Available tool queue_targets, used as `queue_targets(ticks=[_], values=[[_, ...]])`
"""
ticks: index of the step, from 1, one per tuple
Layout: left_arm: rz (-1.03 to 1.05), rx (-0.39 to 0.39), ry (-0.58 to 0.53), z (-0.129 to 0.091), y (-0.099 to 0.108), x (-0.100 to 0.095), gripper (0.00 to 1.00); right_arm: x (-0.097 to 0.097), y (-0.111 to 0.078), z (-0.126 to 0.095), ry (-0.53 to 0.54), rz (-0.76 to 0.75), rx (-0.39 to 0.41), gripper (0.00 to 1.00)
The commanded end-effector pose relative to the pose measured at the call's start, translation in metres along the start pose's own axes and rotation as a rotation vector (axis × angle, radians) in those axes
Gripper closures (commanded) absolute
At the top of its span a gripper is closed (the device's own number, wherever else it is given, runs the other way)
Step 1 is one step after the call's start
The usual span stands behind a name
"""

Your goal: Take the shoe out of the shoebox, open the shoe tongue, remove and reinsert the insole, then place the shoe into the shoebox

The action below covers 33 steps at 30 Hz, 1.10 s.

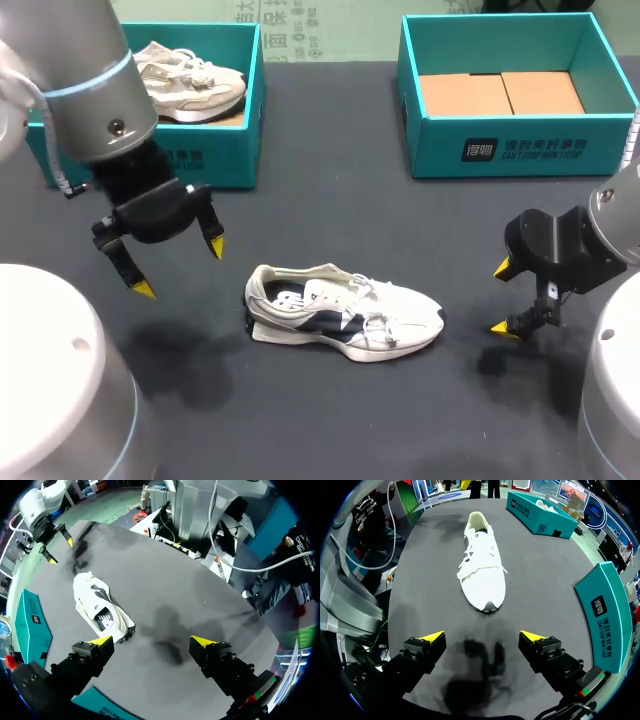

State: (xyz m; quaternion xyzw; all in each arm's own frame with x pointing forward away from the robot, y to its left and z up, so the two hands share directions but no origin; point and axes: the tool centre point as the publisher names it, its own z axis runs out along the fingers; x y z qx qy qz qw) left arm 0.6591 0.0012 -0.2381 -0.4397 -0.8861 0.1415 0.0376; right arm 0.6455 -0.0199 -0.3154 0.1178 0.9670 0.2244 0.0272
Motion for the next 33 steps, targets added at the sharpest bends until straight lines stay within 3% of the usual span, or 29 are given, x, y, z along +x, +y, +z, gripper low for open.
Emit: queue_targets(ticks=[1,3,13,24,28,33], values=[[-0.114,0.154,-0.225,0.007,0.017,0.015,0.0,0.002,0.0,0.0,-0.003,0.0,0.001,0.0],[-0.165,0.237,-0.267,0.01,0.025,0.019,0.0,0.002,0.0,0.0,-0.003,0.0,0.001,0.0],[-0.376,0.399,-0.424,0.024,0.038,0.029,0.0,0.002,0.0,0.0,-0.003,0.0,0.001,0.0],[-0.376,0.399,-0.424,0.024,0.038,0.029,0.0,0.002,0.0,0.0,-0.003,0.0,0.001,0.0],[-0.385,0.563,-0.441,0.045,0.04,0.028,0.0,0.002,0.0,0.0,-0.003,0.0,0.001,0.0],[-0.388,0.684,-0.438,0.061,0.049,0.025,0.0,0.002,0.0,0.0,-0.003,0.0,0.001,0.0]])
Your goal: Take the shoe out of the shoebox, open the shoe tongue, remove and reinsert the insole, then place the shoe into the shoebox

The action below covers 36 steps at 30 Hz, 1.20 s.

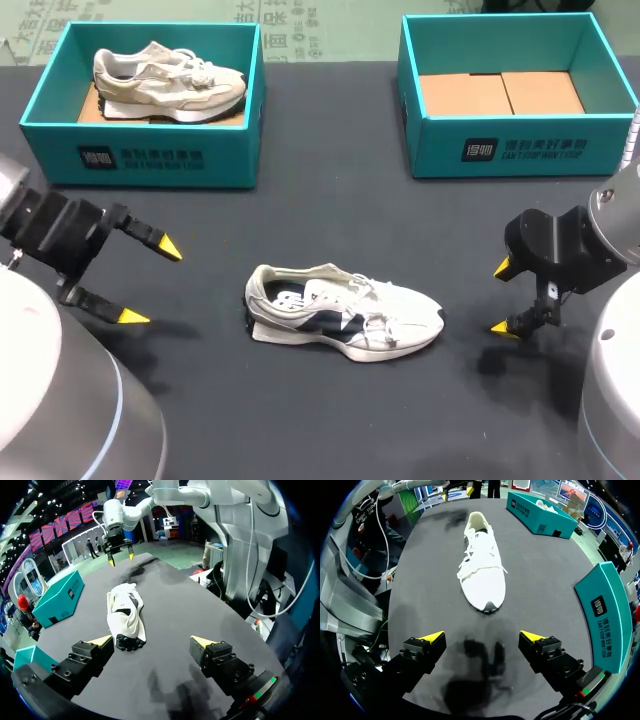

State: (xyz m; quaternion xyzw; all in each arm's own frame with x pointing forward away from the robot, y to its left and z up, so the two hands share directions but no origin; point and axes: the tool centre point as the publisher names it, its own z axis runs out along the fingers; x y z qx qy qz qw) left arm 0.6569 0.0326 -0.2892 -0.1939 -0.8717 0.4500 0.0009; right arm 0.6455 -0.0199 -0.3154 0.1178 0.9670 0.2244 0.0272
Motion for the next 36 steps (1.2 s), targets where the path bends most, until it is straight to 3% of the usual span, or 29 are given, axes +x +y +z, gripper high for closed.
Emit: queue_targets(ticks=[1,5,14,29,36], values=[[-0.019,0.151,0.017,0.01,0.026,-0.007,0.0,0.002,0.0,0.0,-0.003,0.0,0.001,0.0],[-0.057,0.232,0.035,0.017,0.035,-0.009,0.0,0.002,0.0,0.0,-0.003,0.0,0.001,0.0],[-0.099,0.271,0.04,0.019,0.043,-0.004,0.0,0.002,0.0,0.0,-0.003,0.0,0.001,0.0],[-0.251,0.357,-0.021,0.024,0.091,0.007,0.0,0.002,0.0,0.0,-0.003,0.0,0.001,0.0],[-0.266,0.356,-0.055,0.025,0.093,0.005,0.0,0.002,0.0,0.0,-0.003,0.0,0.001,0.0]])
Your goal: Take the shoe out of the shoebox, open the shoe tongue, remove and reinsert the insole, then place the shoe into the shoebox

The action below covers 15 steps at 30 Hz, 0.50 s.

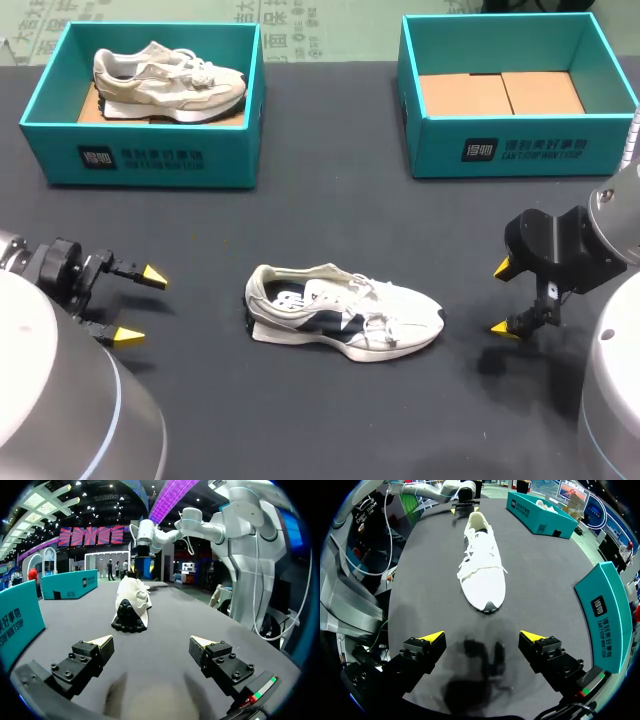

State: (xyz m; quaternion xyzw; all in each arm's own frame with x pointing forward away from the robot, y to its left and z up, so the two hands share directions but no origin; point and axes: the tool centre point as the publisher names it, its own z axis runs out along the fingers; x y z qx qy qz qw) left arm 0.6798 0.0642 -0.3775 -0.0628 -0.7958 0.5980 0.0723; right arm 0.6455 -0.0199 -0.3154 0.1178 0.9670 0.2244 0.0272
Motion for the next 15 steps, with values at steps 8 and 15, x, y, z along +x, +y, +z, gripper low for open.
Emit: queue_targets(ticks=[8,15], values=[[-0.004,-0.016,-0.019,0.004,0.0,-0.002,0.0,0.002,0.0,0.0,-0.003,0.0,0.001,0.0],[0.004,-0.021,-0.027,0.016,0.0,-0.009,0.0,0.002,0.0,0.0,-0.003,0.0,0.001,0.0]])
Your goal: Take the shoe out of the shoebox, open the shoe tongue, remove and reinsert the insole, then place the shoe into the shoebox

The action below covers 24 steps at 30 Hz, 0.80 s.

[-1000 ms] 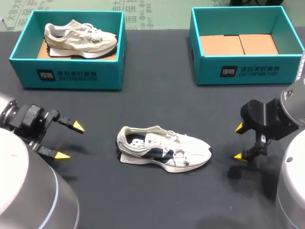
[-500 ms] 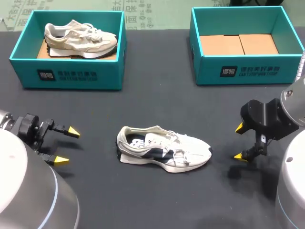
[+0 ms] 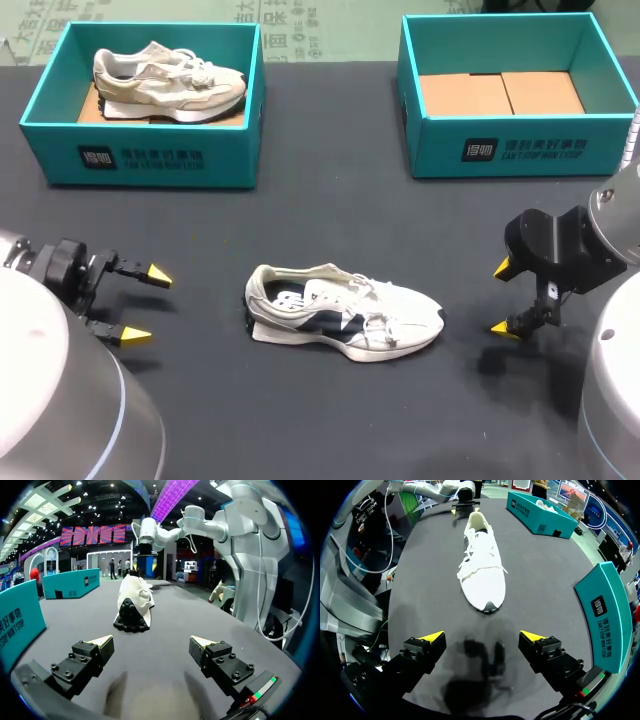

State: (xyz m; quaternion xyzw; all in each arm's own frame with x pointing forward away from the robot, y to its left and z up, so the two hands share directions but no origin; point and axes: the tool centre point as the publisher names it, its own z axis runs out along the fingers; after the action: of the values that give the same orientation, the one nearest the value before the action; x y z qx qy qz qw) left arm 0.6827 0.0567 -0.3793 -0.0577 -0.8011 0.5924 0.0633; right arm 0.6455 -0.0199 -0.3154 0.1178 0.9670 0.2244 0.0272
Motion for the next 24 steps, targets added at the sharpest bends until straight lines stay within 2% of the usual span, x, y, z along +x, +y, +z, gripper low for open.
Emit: queue_targets(ticks=[1,10,24], values=[[0.004,-0.006,-0.006,0.012,-0.001,-0.005,0.0,0.002,0.0,0.0,-0.003,0.0,0.001,0.0],[0.009,-0.011,-0.033,0.031,-0.004,-0.022,0.0,0.002,0.0,0.0,-0.003,0.0,0.001,0.0],[-0.019,-0.01,-0.055,0.057,-0.002,-0.033,0.0,0.002,0.0,0.0,-0.003,0.0,0.001,0.0]])
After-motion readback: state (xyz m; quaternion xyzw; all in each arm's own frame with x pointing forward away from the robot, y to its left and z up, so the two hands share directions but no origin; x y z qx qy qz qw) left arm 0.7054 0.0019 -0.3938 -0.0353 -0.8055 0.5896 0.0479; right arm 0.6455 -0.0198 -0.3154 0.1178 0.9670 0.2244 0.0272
